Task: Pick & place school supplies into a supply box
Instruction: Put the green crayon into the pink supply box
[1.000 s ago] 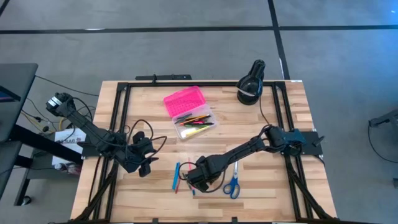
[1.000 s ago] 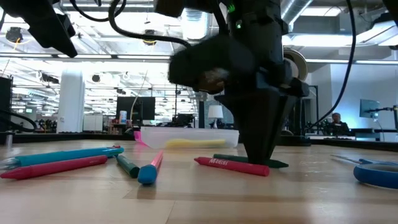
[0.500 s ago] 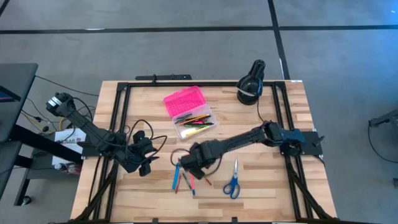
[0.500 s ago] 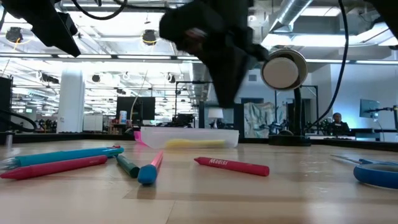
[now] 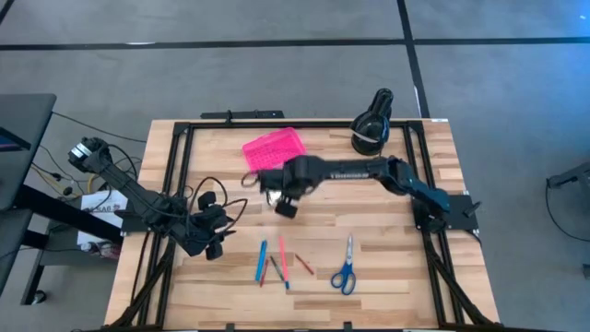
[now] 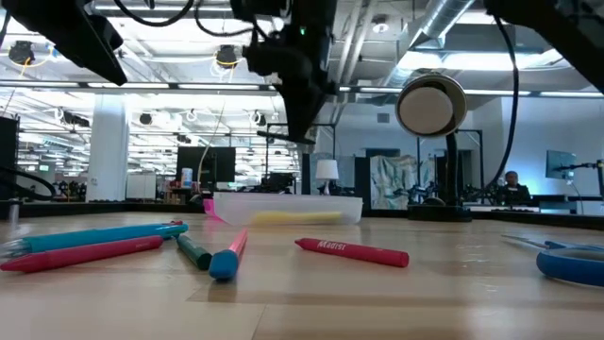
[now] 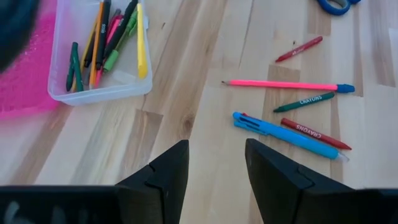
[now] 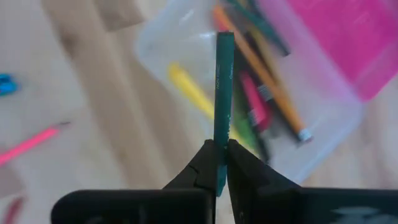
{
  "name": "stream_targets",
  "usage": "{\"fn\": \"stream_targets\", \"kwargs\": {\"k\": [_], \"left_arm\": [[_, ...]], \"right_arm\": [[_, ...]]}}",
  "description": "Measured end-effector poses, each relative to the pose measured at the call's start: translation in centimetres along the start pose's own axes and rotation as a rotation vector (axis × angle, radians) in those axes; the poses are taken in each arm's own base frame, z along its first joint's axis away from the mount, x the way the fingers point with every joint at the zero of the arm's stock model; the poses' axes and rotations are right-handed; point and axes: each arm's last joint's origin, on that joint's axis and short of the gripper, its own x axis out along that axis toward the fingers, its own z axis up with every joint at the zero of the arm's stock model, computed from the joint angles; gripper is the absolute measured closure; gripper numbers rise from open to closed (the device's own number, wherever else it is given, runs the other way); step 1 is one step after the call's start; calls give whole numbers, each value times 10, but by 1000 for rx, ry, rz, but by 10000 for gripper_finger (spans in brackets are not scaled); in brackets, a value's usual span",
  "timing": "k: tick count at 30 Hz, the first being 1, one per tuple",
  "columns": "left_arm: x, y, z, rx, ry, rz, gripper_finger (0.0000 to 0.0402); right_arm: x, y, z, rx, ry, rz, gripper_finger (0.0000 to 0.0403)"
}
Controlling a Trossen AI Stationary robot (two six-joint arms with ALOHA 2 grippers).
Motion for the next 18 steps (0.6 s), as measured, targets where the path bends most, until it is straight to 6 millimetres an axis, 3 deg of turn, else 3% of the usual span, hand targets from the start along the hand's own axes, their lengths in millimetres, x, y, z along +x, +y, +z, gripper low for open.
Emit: {"fn": "stream_targets", "kwargs": {"k": [10, 18], "left_arm": [[0, 0, 0, -116, -14, 12, 249], [0, -1, 6, -341, -114, 33, 249]], "right_arm": [[16, -77, 15, -114, 3, 36, 387], [22, -96, 15, -262, 17, 72, 361]]}}
